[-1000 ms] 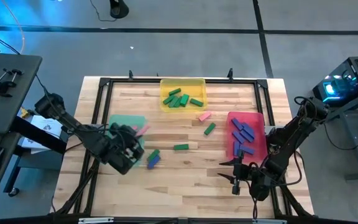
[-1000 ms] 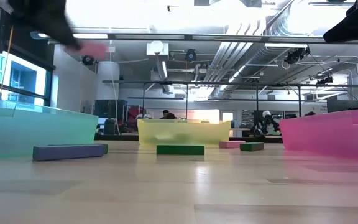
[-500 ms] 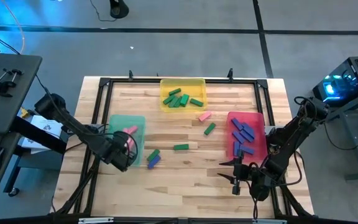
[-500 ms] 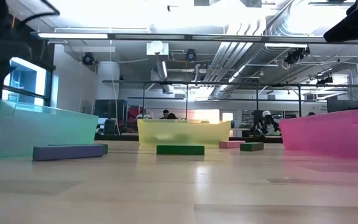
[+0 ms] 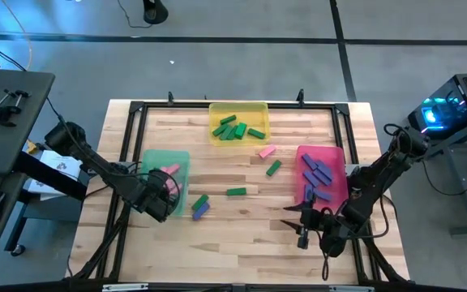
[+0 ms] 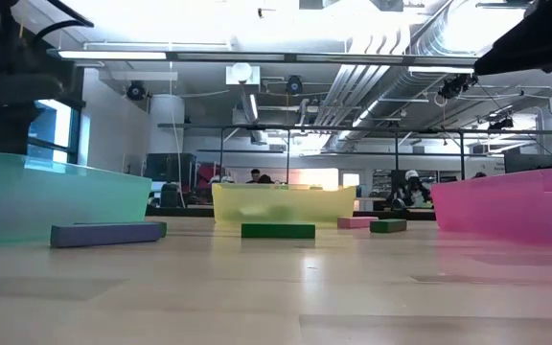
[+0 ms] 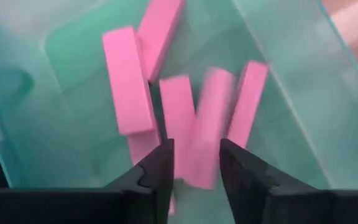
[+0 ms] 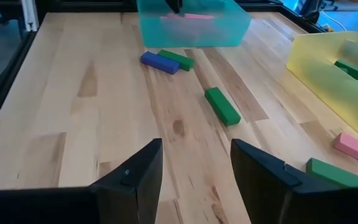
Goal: Sort blocks
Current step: Put the green block into the yellow bin
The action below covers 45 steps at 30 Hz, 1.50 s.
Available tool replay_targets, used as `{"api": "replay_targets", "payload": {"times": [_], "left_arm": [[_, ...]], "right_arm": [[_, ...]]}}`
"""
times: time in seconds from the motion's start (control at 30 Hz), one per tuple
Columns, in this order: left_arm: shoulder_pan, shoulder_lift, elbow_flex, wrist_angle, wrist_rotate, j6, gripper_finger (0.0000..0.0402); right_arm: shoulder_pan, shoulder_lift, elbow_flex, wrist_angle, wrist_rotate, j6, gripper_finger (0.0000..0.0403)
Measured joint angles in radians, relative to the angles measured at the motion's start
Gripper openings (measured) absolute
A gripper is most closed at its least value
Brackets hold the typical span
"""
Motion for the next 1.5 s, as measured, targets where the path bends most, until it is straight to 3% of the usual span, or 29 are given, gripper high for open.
{"api": "replay_targets", "payload": {"times": [0.23,0.4,0.53,0.67,0.87,1.0,1.17,1.37,1.5], "left_arm": [[0.043,-0.070,0.001,-0.021,-0.094,0.022,0.0181],[0.044,-0.123,0.013,0.055,-0.323,0.060,0.0200],[0.029,-0.119,0.013,0.299,-0.565,0.264,0.0201],[0.024,-0.072,0.013,0.682,-0.683,0.622,0.0201],[0.024,0.061,0.013,1.311,-0.626,1.189,0.0202],[0.024,0.169,0.014,1.624,-0.537,1.391,0.0202],[0.024,0.287,0.014,1.846,-0.506,1.457,0.0202],[0.024,0.401,0.014,1.984,-0.508,1.427,0.0202],[0.024,0.456,0.014,2.043,-0.507,1.412,0.0202]], "right_arm": [[-0.035,0.000,0.000,0.000,-0.008,0.005,0.0174],[-0.071,0.024,0.000,0.004,-0.004,-0.026,0.0174],[-0.121,0.084,0.000,0.022,-0.015,-0.079,0.0174],[-0.208,0.163,0.000,0.147,-0.163,-0.280,0.0174],[-0.395,0.288,0.000,0.497,-0.477,-0.638,0.0174],[-0.525,0.381,0.000,0.683,-0.646,-0.699,0.0174],[-0.644,0.506,0.000,0.813,-0.733,-0.694,0.0174],[-0.716,0.593,0.005,0.884,-0.776,-0.656,0.0172],[-0.737,0.611,0.006,0.883,-0.806,-0.629,0.0149]]}}
